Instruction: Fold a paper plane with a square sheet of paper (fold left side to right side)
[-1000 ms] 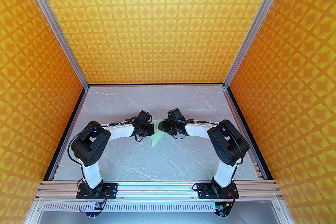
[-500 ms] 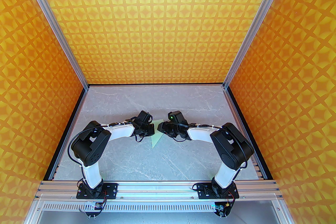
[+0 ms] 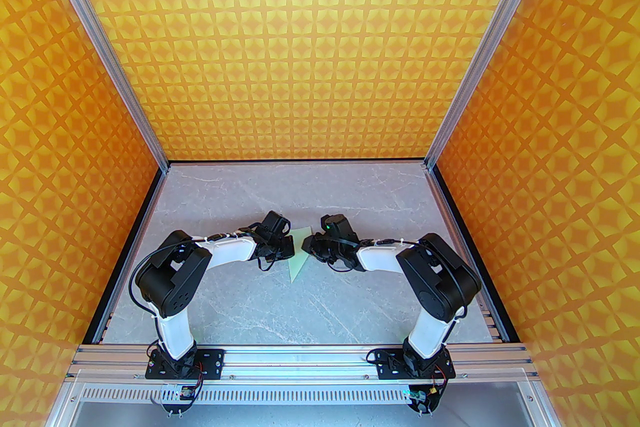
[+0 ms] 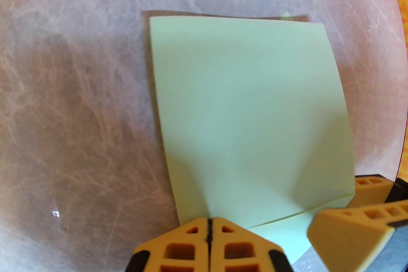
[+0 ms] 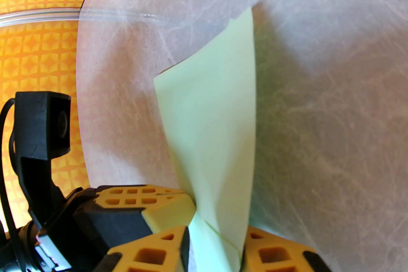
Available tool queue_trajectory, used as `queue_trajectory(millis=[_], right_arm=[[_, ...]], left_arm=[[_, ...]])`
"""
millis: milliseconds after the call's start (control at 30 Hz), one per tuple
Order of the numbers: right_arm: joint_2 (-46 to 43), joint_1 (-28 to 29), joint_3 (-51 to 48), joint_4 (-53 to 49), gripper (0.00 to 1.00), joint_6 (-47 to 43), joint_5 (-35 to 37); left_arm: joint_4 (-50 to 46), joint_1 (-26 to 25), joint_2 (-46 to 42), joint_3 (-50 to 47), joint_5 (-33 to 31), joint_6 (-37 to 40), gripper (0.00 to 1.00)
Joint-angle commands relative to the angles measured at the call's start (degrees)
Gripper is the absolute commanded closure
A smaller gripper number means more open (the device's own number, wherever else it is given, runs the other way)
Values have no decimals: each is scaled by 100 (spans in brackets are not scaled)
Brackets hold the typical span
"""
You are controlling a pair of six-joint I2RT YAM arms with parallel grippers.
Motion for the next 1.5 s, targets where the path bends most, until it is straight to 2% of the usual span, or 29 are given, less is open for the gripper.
queue_trajectory(millis=[0,67,133,267,500,600,667,733,900,1167,1267,1333,1467], right_arm=[[150,33,235,-156,79,-302,130],[195,33,256,-173,82,-357,145],[228,33,265,-247,91,-398,199],[218,33,238,-313,98,-441,275],[121,42,221,-540,100,-465,504],[96,75,300,-723,100,-485,527],[92,102,335,-753,96,-501,466],[106,128,348,-723,87,-469,396],[25,243,204,-552,77,-333,271],[41,370,48,-466,77,-282,175],[134,393,78,-551,83,-282,262],[135,395,171,-800,93,-334,402],[140,393,499,-1477,100,-395,583]], left_arm=[[-385,-57,-211,-72,92,-57,92],[-415,-57,-287,-22,101,-41,92],[-436,-38,-401,-4,101,-24,91],[-487,-22,-683,-58,167,-41,89],[6,-56,-851,-526,639,-530,90],[191,-273,-738,-613,689,-615,89],[223,-306,-594,-602,690,-608,90],[265,-295,-433,-607,690,-602,90],[362,-301,-200,-610,686,-686,91],[485,-302,-182,-665,697,-720,92],[505,-299,-242,-682,690,-721,92],[484,-302,-321,-681,690,-713,92],[470,-323,-500,-683,733,-695,92]])
